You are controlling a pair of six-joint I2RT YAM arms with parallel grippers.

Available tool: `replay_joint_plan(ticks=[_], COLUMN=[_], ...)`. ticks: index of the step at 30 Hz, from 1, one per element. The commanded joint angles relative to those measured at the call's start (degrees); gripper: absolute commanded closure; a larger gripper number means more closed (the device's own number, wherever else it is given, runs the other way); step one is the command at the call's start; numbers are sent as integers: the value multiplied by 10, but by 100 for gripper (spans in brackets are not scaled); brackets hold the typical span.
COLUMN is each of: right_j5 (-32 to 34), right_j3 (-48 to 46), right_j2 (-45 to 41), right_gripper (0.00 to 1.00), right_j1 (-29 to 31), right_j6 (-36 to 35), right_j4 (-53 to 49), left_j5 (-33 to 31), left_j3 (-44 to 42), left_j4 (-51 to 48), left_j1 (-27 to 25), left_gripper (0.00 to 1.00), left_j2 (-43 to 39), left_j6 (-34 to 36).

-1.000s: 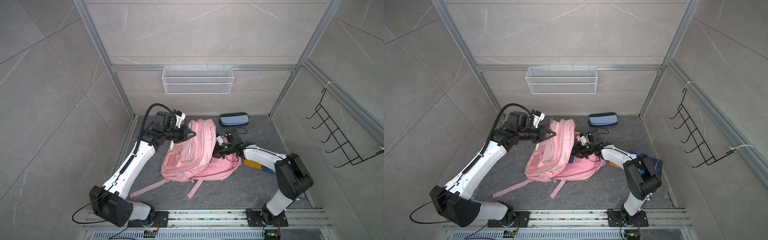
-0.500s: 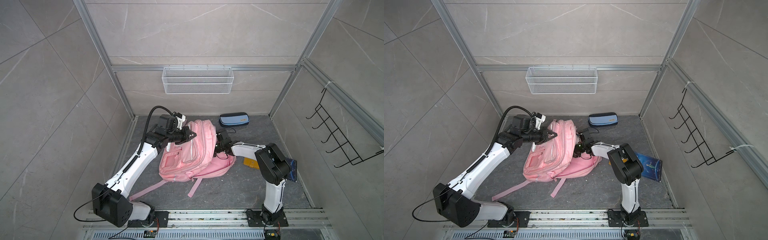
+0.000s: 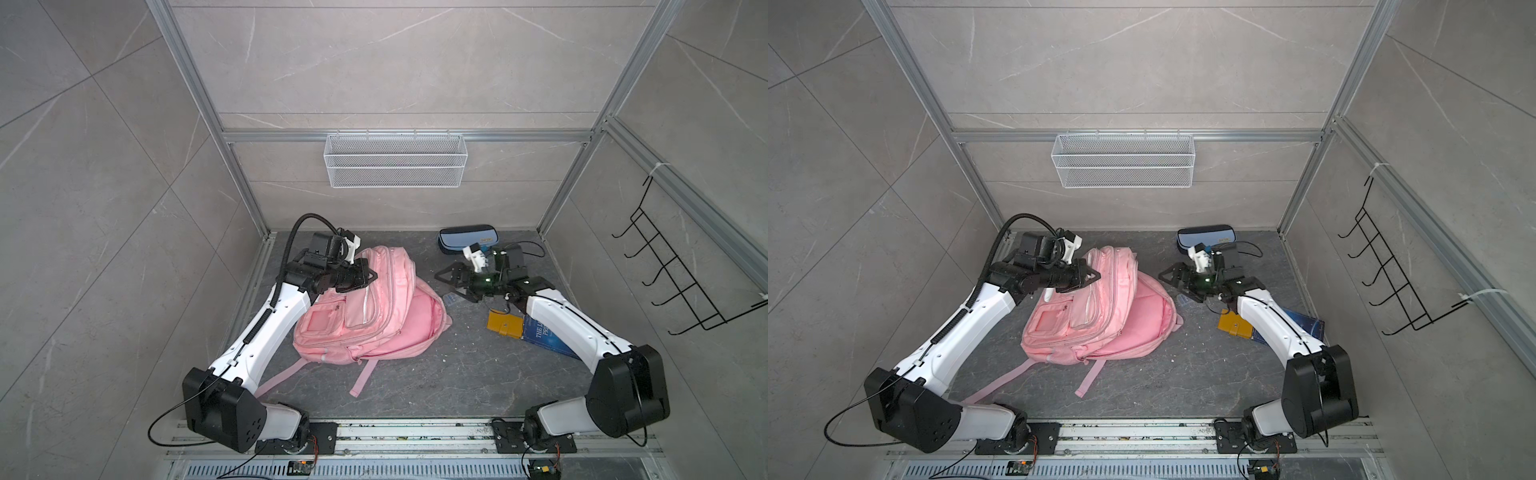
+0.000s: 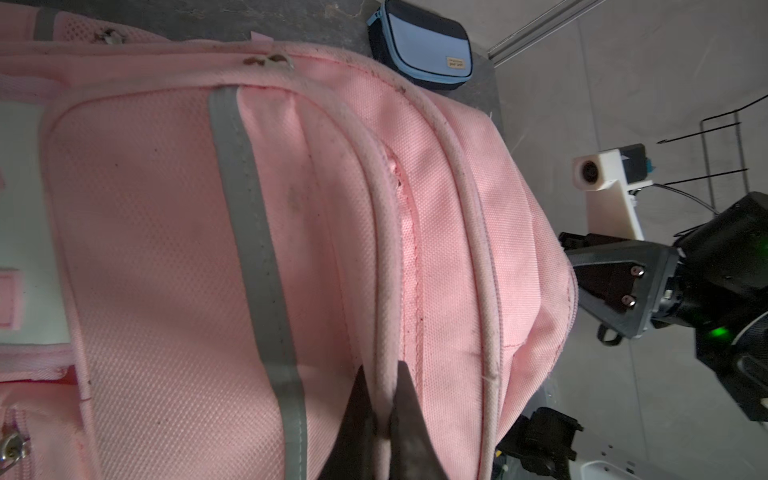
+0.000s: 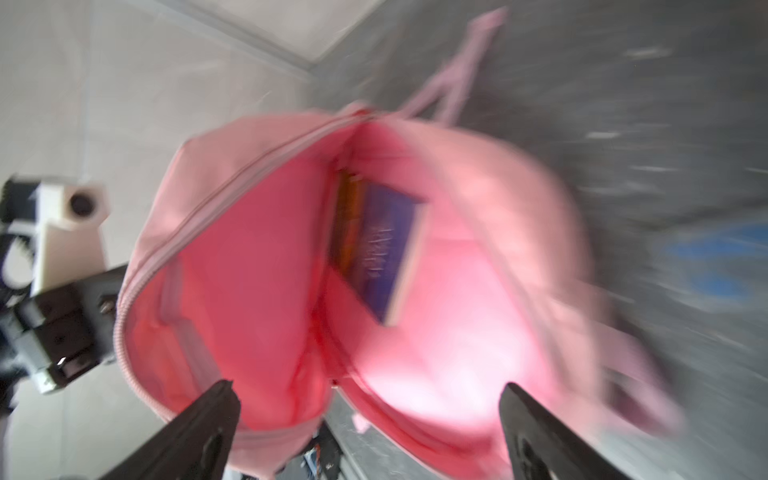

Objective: Pack the student bag

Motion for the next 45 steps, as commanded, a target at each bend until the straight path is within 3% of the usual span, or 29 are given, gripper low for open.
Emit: replay_joint_plan(ticks=[1, 4, 6, 9, 11, 12, 16, 22, 27, 33, 40, 45], right_j5=[79, 115, 143, 195, 211, 221, 268, 306, 324, 319, 308, 291], right_j3=[-11, -6, -2, 15, 25, 31, 64, 118, 137, 154, 133, 78], right_j2=[-32, -38, -35, -8, 13, 26, 88, 177, 227, 275, 297, 268], right_gripper=[0, 0, 0, 0, 0, 0, 0, 0, 0, 1, 0, 1], right_j1=[-88, -173, -209, -238, -252, -255, -264, -294, -319, -341, -370, -393], right_j6=[-69, -94, -104, -126, -135, -141, -171, -201, -217, -227, -211, -181], right_j4=[-158, -197, -201, -204, -198, -195, -187, -187, -182, -182, -168, -140], left_j5=[-30, -55, -80, -128, -175, -195, -208, -116, -68, -53, -47, -55], left_j3=[8, -11, -9, 13, 32, 39, 54, 58, 106, 163, 164, 166], left_j4=[-15, 2, 4, -6, -20, -23, -15, 47, 85, 98, 103, 114], left_j1=[-16, -51, -75, -108, -130, -141, -188, -276, -319, -343, -343, -343], left_gripper=[100, 100, 88, 47, 11, 1, 1, 1, 0, 2, 2, 3], left_j2=[21, 40, 56, 80, 90, 90, 84, 105, 161, 228, 236, 245], left_j6=[46, 40, 39, 45, 55, 61, 74, 60, 38, 21, 26, 25])
